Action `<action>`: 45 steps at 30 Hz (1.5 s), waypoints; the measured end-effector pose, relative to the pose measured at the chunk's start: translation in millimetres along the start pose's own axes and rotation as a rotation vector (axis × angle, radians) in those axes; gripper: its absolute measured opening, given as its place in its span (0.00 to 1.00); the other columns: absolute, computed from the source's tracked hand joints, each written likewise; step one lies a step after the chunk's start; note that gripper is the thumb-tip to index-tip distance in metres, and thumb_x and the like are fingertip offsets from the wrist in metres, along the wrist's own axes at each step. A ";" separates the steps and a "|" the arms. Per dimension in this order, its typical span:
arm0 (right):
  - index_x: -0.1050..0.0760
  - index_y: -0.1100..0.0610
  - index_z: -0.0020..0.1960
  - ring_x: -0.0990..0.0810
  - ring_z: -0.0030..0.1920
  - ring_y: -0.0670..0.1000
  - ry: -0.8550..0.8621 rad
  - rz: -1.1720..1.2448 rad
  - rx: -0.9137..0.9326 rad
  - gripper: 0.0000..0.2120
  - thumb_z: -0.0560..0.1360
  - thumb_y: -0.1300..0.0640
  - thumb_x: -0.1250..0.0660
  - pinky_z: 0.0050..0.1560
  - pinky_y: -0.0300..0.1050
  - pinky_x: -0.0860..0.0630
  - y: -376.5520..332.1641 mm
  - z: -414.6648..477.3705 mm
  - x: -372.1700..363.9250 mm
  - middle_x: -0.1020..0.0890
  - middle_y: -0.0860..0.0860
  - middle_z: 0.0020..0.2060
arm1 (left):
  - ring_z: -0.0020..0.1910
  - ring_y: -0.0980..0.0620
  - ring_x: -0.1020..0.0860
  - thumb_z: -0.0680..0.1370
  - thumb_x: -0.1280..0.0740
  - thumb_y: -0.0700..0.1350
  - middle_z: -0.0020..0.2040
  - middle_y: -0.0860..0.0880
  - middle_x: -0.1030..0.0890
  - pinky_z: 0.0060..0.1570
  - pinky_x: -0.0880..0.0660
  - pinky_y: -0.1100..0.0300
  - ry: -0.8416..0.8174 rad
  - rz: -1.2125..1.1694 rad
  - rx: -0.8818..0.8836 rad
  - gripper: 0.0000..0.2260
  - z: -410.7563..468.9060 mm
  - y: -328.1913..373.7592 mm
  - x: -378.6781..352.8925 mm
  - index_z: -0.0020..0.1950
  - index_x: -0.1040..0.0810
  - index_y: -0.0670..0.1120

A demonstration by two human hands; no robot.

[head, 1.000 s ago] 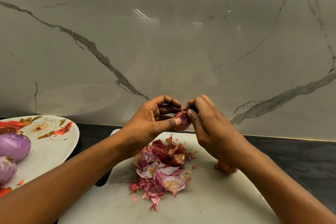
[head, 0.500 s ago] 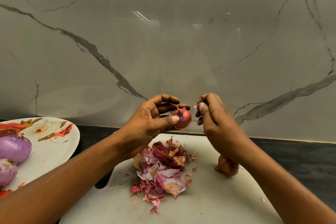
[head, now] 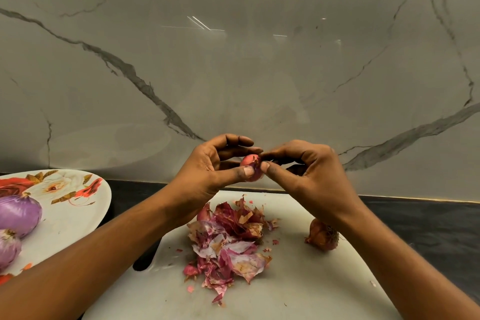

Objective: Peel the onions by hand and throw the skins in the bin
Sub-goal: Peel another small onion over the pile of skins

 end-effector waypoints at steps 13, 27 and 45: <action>0.12 0.55 0.55 0.14 0.48 0.42 -0.021 -0.159 0.227 0.07 0.77 0.59 0.25 0.47 0.35 0.17 -11.1 -2.5 0.3 0.13 0.46 0.48 | 0.63 0.44 0.16 0.72 0.23 0.40 0.62 0.47 0.15 0.65 0.20 0.42 -0.028 0.035 -0.003 0.24 -1.9 -2.2 -1.3 0.68 0.23 0.46; 0.14 0.57 0.51 0.17 0.43 0.44 0.115 -0.248 0.208 0.06 0.79 0.57 0.29 0.44 0.41 0.19 -5.8 0.4 3.1 0.15 0.47 0.42 | 0.66 0.44 0.18 0.76 0.29 0.35 0.65 0.45 0.16 0.59 0.18 0.51 -0.038 -0.201 -0.023 0.23 4.0 1.0 6.0 0.71 0.25 0.43; 0.17 0.59 0.57 0.10 0.45 0.56 -0.094 0.459 -0.422 0.12 0.74 0.61 0.23 0.47 0.49 0.13 4.2 -0.7 -4.6 0.11 0.56 0.44 | 0.61 0.47 0.15 0.74 0.25 0.35 0.61 0.48 0.14 0.62 0.19 0.53 -0.021 0.002 -0.077 0.20 -1.6 1.9 -1.6 0.66 0.20 0.44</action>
Point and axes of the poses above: each hand's wrist, its own z-axis towards the middle knuckle, its own x-axis out of the back of the hand, y = z × x, the point moved 4 cm from there along z, towards the middle knuckle
